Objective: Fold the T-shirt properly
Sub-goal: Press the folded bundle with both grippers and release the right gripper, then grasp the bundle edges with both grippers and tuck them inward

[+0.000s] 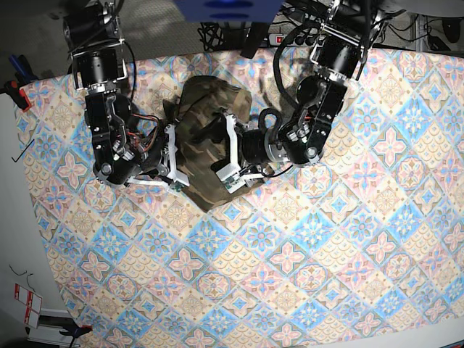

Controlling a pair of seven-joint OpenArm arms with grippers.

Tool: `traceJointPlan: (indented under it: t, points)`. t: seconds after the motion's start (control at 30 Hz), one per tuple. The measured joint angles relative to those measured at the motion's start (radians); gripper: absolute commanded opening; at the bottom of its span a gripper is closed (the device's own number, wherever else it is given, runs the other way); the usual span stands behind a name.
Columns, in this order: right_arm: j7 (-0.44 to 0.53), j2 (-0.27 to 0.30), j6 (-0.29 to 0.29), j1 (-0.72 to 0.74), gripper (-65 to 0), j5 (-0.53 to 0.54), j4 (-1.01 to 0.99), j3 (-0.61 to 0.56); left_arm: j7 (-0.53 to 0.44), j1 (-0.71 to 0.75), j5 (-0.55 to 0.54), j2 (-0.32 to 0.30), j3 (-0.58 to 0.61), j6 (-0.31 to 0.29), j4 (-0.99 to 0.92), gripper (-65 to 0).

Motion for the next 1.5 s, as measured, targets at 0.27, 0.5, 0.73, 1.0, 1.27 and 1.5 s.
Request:
traceJointPlan:
  t: [0.27,0.5,0.73,1.0,1.27,1.5]
  points:
    - [0.096,-0.003,-0.002,0.014,-55.3,0.014,-0.164,0.0,-0.19,-0.145,-0.01,0.057,0.029,-0.009,-0.414,-22.6]
    - [0.132,0.006,0.0,0.023,-55.5,0.027,-0.22,0.005,-0.299,-0.229,-0.043,0.085,0.122,-0.019,-0.599,-22.6]
    - [0.098,0.068,0.006,0.019,-55.5,0.017,0.025,0.044,-0.148,-0.166,-0.096,0.054,0.129,-0.017,-0.276,-22.6]
    - [0.019,0.068,0.002,0.026,-55.5,0.005,0.153,0.245,0.035,-0.091,-0.122,-0.021,0.126,-0.001,0.101,-28.3]
    - [0.003,0.116,0.0,0.043,-61.0,-0.005,0.14,0.314,0.067,0.039,0.017,-0.015,0.147,-0.004,0.12,-61.5]
    - [0.016,0.117,0.0,0.115,-60.1,-0.003,0.045,0.25,0.061,0.023,0.133,0.004,0.366,-0.005,-0.039,-60.7]
